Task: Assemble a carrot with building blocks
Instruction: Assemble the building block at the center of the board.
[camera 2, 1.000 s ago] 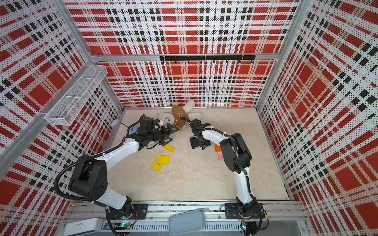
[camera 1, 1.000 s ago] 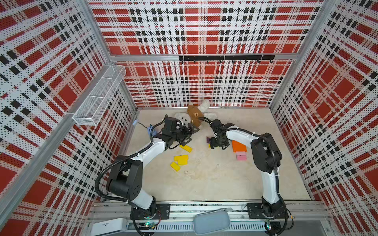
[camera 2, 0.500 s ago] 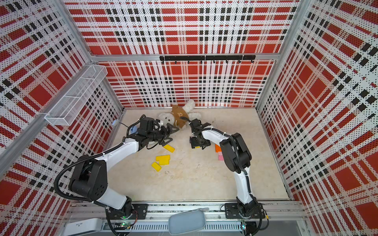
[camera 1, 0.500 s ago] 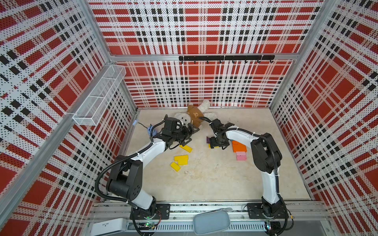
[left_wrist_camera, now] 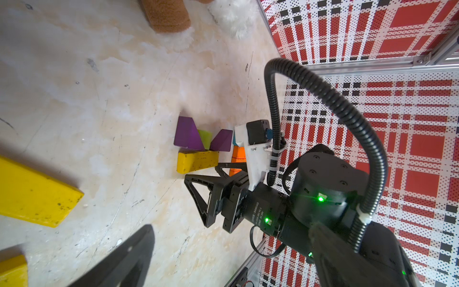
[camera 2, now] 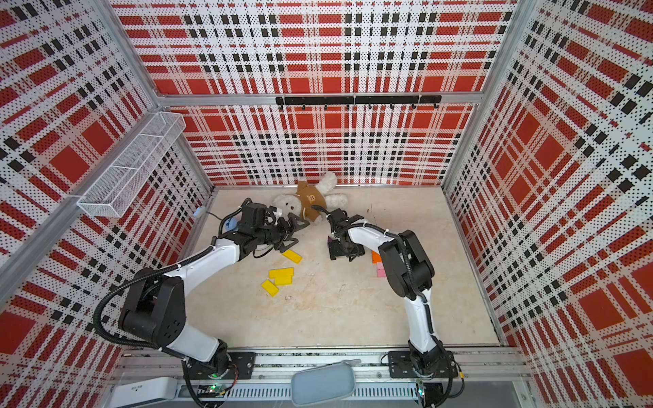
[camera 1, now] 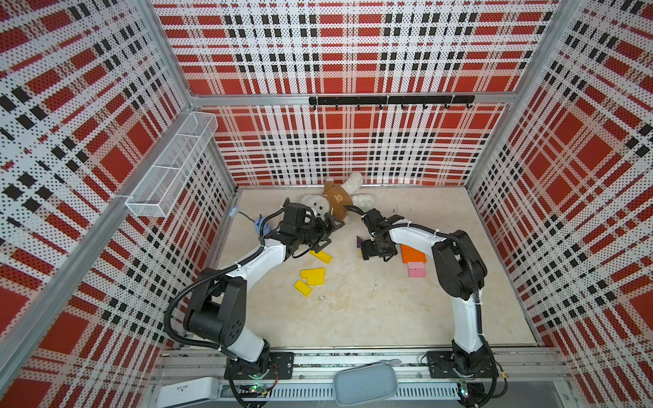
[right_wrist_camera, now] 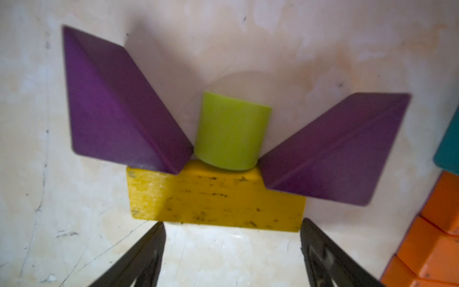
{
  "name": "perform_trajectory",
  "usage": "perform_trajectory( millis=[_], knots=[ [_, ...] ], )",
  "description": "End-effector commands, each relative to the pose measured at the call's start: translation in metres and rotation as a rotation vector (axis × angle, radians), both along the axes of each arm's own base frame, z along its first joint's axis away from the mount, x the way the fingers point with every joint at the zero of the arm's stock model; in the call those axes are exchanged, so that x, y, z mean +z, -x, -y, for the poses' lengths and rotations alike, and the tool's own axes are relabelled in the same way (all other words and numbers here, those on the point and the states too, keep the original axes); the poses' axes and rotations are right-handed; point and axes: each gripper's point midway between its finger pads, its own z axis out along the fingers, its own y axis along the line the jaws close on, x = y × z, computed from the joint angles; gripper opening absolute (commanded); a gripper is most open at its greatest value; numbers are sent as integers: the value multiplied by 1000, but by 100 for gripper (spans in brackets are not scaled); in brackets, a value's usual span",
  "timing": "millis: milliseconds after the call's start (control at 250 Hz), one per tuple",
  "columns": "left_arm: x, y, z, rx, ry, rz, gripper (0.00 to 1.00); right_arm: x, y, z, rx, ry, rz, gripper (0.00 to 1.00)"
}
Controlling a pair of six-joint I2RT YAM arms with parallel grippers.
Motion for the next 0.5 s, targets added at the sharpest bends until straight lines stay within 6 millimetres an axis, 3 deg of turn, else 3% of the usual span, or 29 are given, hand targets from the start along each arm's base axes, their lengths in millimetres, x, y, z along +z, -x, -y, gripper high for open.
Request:
perform_trajectory(
  millis=[0, 496],
  knots=[
    [11, -3, 2, -3, 13, 33, 100, 3, -7, 2, -40, 16, 39, 87],
    [14, -2, 3, -6, 17, 36, 100, 1, -14, -3, -99, -9, 50, 87]
  ],
)
